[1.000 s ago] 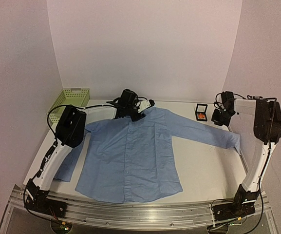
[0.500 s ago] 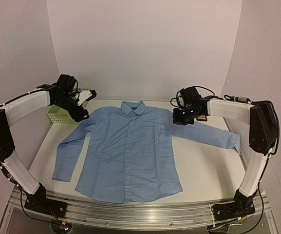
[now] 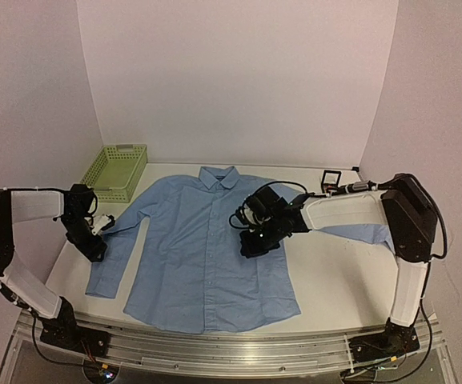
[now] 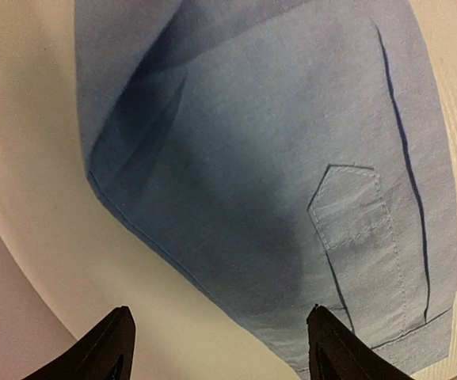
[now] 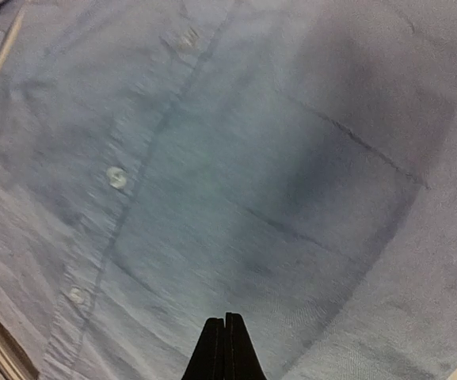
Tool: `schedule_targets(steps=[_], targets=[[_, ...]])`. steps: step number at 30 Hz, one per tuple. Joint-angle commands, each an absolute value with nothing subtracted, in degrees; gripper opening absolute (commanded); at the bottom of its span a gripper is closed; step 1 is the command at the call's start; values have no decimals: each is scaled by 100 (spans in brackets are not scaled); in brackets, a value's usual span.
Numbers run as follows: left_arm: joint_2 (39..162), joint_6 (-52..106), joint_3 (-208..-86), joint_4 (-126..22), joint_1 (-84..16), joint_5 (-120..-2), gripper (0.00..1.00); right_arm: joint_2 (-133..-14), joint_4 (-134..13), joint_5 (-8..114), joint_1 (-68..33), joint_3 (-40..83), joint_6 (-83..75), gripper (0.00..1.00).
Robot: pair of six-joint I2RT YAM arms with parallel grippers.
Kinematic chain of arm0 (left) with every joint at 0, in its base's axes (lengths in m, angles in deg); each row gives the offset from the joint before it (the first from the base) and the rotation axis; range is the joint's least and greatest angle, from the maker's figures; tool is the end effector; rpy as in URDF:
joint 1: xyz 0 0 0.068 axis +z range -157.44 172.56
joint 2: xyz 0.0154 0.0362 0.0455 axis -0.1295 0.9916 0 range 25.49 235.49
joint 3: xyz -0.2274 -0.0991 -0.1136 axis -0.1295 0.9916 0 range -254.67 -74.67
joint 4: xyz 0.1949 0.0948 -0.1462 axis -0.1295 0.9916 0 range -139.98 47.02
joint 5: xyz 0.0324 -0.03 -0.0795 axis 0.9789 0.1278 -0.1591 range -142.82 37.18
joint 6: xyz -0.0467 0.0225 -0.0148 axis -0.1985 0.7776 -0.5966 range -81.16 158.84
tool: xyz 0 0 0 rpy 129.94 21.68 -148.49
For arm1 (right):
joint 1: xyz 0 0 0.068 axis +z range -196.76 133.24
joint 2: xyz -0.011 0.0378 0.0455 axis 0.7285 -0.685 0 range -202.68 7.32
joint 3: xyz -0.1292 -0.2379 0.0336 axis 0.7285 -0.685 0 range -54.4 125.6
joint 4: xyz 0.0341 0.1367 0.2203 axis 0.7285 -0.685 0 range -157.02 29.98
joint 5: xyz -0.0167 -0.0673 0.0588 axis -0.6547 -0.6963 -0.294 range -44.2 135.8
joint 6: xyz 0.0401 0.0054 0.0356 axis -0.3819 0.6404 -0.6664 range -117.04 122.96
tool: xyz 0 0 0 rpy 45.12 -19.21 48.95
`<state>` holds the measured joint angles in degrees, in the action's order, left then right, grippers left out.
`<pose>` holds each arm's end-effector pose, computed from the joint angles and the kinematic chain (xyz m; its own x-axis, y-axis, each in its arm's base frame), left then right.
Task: Pin the brooch onto the clothing
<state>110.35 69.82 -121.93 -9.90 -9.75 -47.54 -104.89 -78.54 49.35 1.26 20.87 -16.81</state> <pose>0.2504 -0.0069 0.1676 -0.8264 0.5463 -0.1367 0.5200 0.8334 0.1870 0.2752 0.3090 0.1684 -0.7774 -0.3593 -0.5163 -0.5339 0.8108 0.2398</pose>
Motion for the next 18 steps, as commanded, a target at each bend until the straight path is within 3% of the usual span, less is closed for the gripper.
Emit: schedule_targets(steps=[1,7,18], targets=[[10920,6726,-11696,-1559,-969,-4700,71,-10614,-7681,4926,57,1562,-2051,0],[11073,7642,-10774,-2730,-865,-4005,66,-10595,-7710,4694,52,646,-2582,0],[11199,8842,-10512,-3687,-173,-3698,64,-9975,-7792,4493,-31,-233,-2925,0]])
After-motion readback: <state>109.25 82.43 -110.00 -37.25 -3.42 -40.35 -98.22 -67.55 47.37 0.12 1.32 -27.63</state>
